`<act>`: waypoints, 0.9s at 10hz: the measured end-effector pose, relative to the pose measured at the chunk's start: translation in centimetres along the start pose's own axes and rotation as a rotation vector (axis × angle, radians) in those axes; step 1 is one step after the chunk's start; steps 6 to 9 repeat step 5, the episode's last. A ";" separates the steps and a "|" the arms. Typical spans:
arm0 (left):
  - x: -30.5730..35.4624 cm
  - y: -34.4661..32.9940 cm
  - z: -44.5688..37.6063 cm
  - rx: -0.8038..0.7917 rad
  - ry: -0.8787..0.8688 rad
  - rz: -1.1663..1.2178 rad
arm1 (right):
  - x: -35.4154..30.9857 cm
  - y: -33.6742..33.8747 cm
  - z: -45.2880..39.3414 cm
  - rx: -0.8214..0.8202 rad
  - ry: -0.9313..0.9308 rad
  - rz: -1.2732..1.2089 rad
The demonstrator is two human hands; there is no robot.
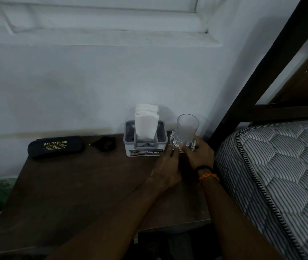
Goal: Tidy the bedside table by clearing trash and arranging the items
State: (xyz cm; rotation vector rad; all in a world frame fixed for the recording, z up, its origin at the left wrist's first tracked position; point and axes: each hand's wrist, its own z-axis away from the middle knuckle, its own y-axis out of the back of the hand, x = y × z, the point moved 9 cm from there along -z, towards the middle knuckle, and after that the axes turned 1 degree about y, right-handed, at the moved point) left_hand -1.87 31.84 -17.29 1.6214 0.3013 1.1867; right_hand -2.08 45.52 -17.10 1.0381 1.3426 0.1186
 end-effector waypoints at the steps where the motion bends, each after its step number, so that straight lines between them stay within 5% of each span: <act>1: -0.1 0.0 0.0 -0.014 -0.003 0.013 | 0.2 0.0 -0.1 0.001 0.002 0.020; 9: -1.0 1.0 3.3 -0.084 -0.006 0.066 | 0.3 1.7 2.1 0.133 -0.142 0.125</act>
